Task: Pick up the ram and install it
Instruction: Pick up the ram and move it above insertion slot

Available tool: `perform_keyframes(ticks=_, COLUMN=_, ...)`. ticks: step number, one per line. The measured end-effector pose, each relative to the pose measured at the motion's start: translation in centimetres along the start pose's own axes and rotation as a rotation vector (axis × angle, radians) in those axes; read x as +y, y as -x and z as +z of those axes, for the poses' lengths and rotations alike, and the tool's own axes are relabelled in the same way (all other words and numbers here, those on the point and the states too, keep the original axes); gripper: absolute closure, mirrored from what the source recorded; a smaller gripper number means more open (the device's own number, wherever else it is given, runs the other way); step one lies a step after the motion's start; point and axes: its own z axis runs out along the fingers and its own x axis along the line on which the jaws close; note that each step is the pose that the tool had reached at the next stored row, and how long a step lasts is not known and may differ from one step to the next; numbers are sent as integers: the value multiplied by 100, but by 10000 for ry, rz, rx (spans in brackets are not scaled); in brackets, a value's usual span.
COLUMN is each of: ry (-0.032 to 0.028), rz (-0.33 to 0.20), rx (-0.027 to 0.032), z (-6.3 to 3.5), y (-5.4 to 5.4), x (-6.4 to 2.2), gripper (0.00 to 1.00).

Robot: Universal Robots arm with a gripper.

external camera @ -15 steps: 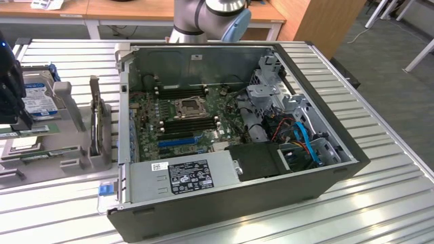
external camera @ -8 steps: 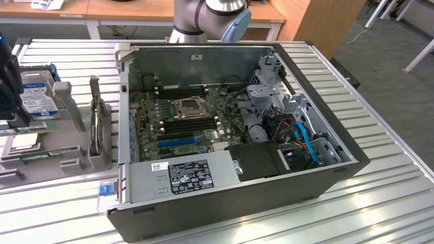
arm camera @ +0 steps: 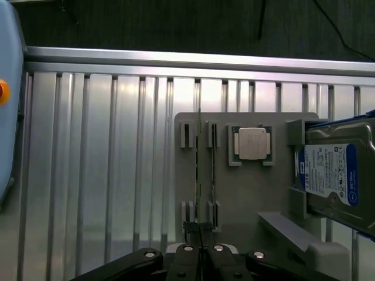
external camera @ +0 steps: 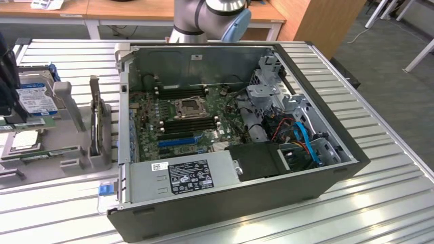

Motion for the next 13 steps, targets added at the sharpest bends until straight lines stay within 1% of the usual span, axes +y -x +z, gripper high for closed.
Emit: perform_keyframes(ticks=13, ry=0, rz=0, rx=0, z=-147, y=4, x=4, gripper=89)
